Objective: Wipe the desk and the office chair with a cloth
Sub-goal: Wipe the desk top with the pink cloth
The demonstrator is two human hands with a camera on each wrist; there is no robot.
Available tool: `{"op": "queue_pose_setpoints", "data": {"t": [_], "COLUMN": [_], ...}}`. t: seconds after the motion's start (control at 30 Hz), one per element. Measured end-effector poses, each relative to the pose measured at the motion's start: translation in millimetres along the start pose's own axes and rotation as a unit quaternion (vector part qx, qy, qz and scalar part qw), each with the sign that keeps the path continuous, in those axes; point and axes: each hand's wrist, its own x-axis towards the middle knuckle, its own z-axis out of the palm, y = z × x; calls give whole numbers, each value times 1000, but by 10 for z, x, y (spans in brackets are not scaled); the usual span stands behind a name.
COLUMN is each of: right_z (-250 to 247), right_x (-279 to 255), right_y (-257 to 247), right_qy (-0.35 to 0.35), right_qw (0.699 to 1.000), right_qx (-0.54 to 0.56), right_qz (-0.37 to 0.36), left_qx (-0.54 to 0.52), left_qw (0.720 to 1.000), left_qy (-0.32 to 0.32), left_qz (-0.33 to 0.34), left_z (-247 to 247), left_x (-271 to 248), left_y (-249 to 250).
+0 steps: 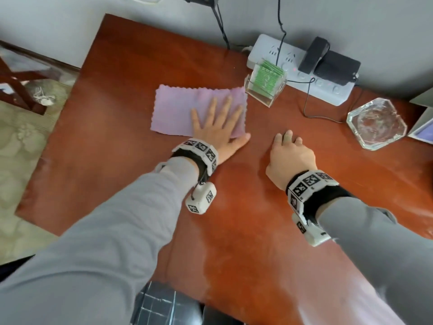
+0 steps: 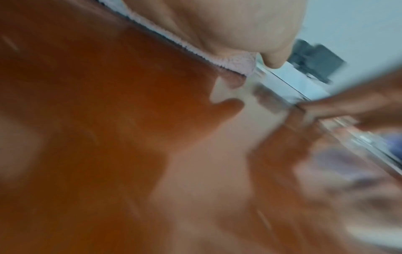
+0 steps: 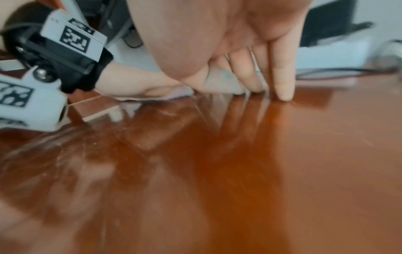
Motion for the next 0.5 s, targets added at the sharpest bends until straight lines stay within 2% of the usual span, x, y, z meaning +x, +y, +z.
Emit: {"op": "queue_pose_setpoints", "data": {"t": [0.07, 0.13, 0.2, 0.3, 0.4, 0.47, 0.5], "right_z": [-75, -86, -38, 26, 8, -35, -47], "right_x": [-2, 4, 6, 36, 77, 99, 111], "right_y": [-166, -287, -370, -545, -738, -836, -876], "right_qy": [-2, 2, 13, 18, 15, 9, 6], "right_qw": [1000, 1000, 999, 996, 995, 996, 997], "right_qx": [-14, -23, -28, -25, 4, 13, 13], "right_qz": [11, 17, -10, -80, -94, -82, -79], "left_qx": [22, 6, -30, -77, -107, -101, -101], "left_qw": [998, 998, 999, 992, 974, 976, 982], "left_qy": [-5, 0, 9, 29, 21, 23, 26], "left_qz": [57, 62, 22, -101, -198, -190, -156], "left_z": [88, 59, -63, -221, -290, -294, -297], "left_x": [-69, -2, 111, 214, 163, 166, 182], "left_y": [161, 8, -313, -942, -1339, -1277, -1149]}}
